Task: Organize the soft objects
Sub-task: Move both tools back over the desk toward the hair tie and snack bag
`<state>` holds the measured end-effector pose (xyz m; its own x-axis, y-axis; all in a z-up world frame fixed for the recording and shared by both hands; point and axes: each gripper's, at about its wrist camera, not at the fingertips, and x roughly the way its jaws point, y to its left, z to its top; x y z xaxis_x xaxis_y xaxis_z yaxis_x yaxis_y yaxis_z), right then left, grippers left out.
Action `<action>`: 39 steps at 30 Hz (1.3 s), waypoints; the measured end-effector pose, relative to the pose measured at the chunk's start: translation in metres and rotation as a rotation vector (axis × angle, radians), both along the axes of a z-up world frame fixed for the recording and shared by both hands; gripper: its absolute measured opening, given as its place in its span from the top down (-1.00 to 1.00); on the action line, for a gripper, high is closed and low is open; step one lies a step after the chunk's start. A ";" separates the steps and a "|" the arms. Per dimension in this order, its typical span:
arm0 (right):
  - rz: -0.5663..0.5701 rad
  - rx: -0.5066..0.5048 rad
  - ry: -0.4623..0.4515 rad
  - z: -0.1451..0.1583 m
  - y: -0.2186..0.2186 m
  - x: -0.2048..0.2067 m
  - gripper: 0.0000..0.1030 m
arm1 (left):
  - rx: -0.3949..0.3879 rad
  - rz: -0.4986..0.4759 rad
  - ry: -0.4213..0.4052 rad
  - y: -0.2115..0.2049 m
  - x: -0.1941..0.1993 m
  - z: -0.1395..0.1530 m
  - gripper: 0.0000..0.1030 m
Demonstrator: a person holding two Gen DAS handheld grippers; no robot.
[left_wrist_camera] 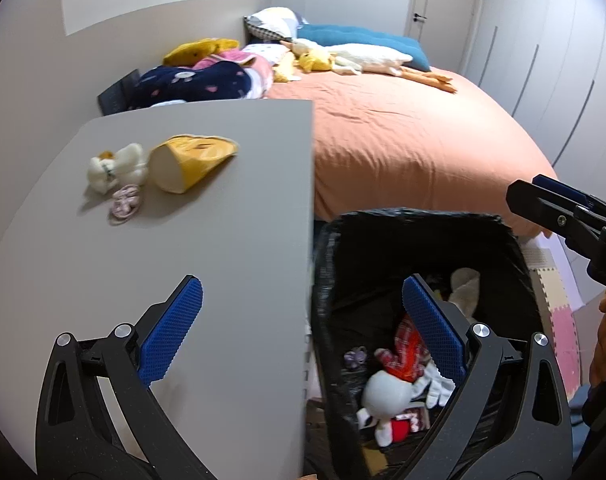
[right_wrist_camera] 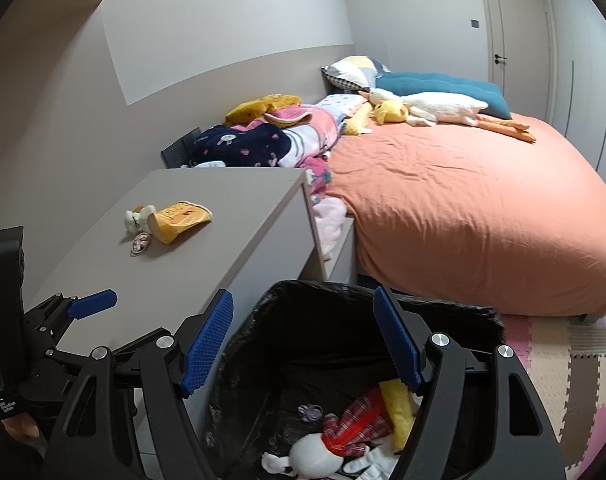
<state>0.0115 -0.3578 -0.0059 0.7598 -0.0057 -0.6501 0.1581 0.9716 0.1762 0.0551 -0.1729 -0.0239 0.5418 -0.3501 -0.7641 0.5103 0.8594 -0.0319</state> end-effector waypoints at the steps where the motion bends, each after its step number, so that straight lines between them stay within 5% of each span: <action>1: 0.005 0.000 0.000 0.000 0.002 0.003 -0.42 | -0.001 0.010 0.001 0.006 0.003 -0.001 -0.88; 29: 0.170 0.026 0.017 -0.013 0.077 0.106 -0.42 | 0.015 0.196 -0.008 0.095 0.095 -0.014 -0.86; 39: 0.222 0.062 0.024 -0.019 0.090 0.135 -0.42 | 0.015 0.205 0.027 0.098 0.138 -0.029 -0.31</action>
